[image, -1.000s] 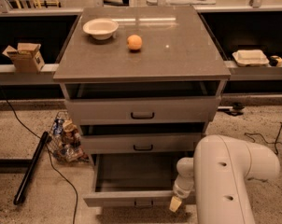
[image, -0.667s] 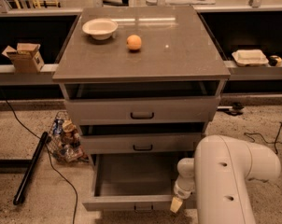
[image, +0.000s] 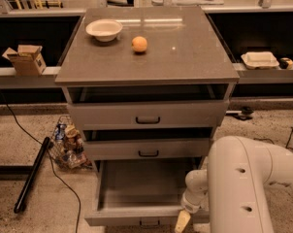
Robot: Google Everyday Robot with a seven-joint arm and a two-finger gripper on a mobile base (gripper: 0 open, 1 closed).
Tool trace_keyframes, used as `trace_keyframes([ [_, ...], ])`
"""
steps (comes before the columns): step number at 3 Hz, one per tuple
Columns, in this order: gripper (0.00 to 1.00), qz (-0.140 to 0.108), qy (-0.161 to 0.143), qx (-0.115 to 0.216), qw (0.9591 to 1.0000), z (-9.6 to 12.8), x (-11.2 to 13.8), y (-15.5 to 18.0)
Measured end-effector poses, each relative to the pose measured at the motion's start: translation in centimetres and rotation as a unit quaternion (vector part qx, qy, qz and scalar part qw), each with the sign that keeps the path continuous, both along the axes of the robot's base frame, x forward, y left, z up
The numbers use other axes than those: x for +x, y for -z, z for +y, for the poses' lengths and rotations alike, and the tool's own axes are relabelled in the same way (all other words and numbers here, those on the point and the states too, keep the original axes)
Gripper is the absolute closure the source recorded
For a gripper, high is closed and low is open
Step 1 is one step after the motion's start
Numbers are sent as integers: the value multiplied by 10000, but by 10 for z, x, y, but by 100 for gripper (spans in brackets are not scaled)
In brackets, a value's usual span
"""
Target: Open bottom drawer
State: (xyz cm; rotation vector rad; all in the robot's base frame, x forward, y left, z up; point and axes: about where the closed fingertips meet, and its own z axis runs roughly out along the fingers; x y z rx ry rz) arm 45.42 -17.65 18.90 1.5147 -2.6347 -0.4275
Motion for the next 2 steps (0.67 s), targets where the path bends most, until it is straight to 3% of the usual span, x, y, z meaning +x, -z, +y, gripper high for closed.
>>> trace_keyframes([
  [1, 0, -406, -111, 115, 9990, -1, -6, -27],
  [2, 0, -738, -527, 316, 9954, -1, -4, -53],
])
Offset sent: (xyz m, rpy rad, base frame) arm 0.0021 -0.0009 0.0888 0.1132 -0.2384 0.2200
